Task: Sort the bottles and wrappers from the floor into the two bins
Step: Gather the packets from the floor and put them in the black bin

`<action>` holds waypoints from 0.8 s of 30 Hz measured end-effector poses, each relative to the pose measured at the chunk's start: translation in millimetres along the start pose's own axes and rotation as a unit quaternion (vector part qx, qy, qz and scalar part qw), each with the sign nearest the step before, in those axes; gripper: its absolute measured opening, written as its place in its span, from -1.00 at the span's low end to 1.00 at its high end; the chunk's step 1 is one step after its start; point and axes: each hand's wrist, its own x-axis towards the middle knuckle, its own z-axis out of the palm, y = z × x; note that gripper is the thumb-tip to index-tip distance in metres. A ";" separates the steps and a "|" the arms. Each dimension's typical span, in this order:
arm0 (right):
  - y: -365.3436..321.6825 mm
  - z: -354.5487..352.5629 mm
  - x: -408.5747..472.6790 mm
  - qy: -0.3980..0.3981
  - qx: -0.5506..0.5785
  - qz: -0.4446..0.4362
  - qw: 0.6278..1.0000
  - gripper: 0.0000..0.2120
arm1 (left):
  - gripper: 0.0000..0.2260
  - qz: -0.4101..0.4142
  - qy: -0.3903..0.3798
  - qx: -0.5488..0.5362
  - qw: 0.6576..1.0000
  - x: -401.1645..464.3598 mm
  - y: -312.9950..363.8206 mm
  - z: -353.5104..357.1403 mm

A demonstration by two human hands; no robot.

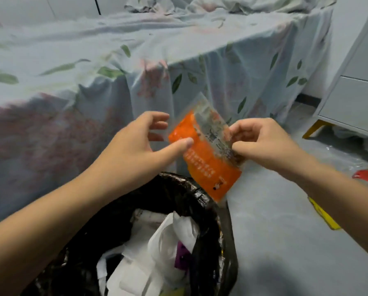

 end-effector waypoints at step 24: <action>-9.4 123.2 -30.2 -0.440 -0.282 -0.011 0.852 -0.70 | -0.68 0.034 -0.119 0.249 0.961 -6.2 -1.6 -24.6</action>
